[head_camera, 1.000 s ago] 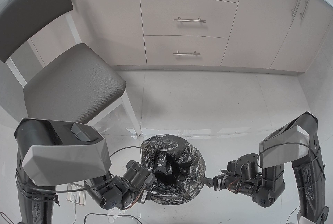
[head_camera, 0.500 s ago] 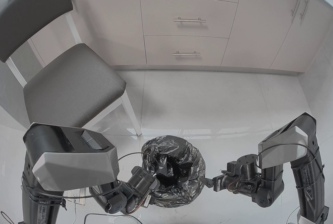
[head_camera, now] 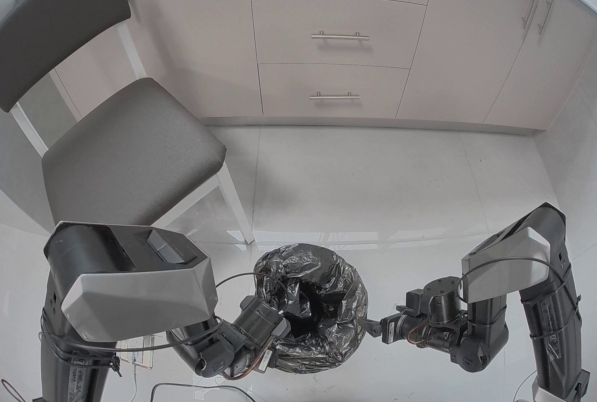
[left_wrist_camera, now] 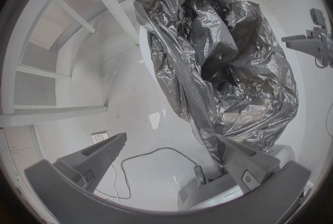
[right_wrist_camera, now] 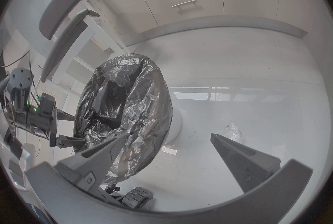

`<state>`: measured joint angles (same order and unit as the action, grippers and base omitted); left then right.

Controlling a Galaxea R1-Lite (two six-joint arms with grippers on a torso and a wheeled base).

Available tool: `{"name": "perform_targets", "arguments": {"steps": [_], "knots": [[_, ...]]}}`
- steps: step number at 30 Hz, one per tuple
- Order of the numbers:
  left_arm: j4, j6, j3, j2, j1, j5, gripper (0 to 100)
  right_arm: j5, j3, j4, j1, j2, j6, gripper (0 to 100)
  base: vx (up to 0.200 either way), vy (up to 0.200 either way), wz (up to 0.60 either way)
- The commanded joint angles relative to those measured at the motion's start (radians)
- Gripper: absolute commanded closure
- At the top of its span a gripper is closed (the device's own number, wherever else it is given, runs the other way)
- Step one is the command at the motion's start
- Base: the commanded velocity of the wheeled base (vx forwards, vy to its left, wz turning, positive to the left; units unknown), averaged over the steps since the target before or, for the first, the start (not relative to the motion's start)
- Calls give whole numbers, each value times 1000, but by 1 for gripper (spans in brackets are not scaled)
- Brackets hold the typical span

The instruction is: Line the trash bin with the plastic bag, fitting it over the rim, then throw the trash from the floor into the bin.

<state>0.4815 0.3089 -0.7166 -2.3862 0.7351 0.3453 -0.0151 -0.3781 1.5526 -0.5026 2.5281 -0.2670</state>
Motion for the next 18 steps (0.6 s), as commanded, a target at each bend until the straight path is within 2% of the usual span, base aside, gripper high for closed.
{"name": "perform_targets", "arguments": {"steps": [1, 3, 5, 12, 16, 18], "knots": [[2, 1, 17, 19, 10, -2, 0, 0, -2, 18, 1, -23, -6, 0, 0, 0, 0], [5, 1, 29, 41, 10, -23, 0, 0, -15, 18, 1, -25, -6, 0, 0, 0, 0], [16, 4, 46, 71, 9, -88, 0, 4, -51, 18, 1, -23, -6, 0, 0, 0, 0], [126, 10, 146, 193, 4, -164, 0, 21, -145, 18, -21, -3, 11, 0, 0, 0, 0], [212, 12, 183, 239, -13, -203, 0, 38, -185, 18, -31, 15, 57, 0, 0, 0, 0], [286, 13, 212, 265, -25, -227, 0, 69, -260, -51, -30, 20, 103, 0, 0, 0, 0]]}}
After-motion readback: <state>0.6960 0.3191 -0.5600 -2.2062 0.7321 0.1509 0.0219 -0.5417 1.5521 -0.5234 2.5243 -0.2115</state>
